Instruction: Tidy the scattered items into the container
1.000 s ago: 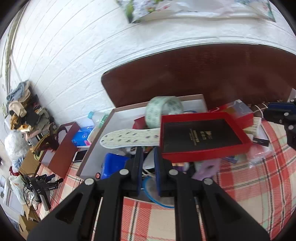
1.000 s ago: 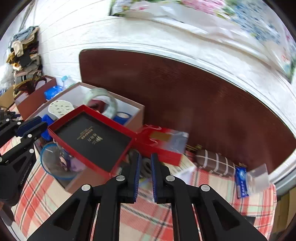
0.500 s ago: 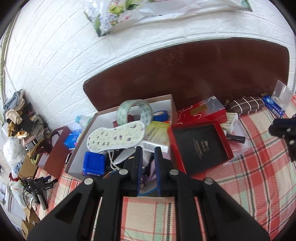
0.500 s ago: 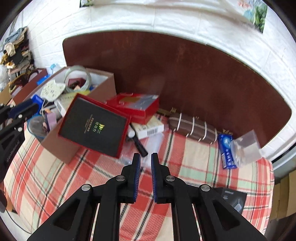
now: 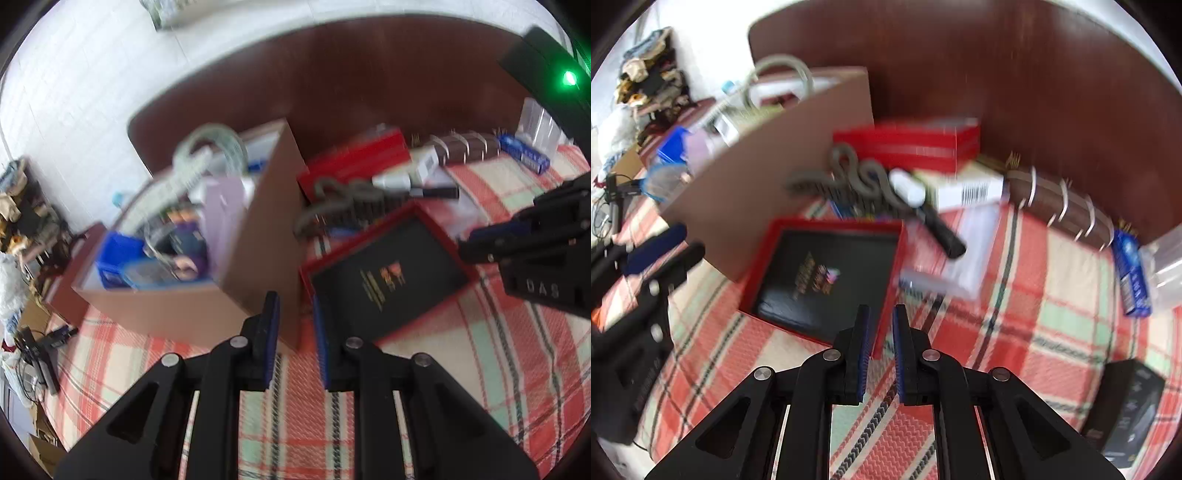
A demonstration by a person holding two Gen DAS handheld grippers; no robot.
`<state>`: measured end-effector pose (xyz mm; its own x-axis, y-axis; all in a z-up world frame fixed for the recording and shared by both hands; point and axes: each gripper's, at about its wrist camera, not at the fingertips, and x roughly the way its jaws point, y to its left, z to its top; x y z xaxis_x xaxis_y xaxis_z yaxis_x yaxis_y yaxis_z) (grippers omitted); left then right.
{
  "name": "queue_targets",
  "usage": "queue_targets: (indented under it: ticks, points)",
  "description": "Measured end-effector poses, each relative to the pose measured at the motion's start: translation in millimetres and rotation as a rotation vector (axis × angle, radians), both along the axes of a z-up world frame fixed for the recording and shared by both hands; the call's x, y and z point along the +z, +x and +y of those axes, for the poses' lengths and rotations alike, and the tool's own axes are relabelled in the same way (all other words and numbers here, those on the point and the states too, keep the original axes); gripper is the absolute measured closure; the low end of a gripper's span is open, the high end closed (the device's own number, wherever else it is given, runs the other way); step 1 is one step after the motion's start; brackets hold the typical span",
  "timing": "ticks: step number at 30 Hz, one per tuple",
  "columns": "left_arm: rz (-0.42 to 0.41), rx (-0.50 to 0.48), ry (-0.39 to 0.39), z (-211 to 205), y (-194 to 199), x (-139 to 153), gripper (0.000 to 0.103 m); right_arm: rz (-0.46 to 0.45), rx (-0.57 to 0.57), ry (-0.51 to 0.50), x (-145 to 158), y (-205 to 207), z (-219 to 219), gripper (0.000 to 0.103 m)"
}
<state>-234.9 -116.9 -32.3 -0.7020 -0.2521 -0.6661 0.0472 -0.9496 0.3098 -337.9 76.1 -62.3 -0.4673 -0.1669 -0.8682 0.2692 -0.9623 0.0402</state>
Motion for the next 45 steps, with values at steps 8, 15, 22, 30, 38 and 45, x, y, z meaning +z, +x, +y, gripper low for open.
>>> queue_targets:
  ticks: [8,15,22,30,38,45]
  points:
    - [-0.092,0.127,0.147,-20,-34,-33,0.084,-0.035,-0.047,0.014,-18,-14,-7,0.095]
    - [-0.078,0.167,0.178,-19,-59,-46,0.084,-0.008,-0.036,0.052,-16,-10,-17,0.095]
    - [-0.066,0.181,0.213,-21,-68,-49,0.099,-0.015,-0.059,0.05,-14,-8,-17,0.096]
    - [-0.02,0.154,0.234,-24,-62,-21,0.1,0.002,-0.075,0.003,-1,0,-13,0.097]
    - [0.071,0.133,0.182,-20,-35,32,0.099,0.125,-0.071,0.039,70,19,-21,0.097]
    - [0.154,0.179,0.166,-58,-23,90,0.098,0.22,-0.02,0.054,122,2,-59,0.097]
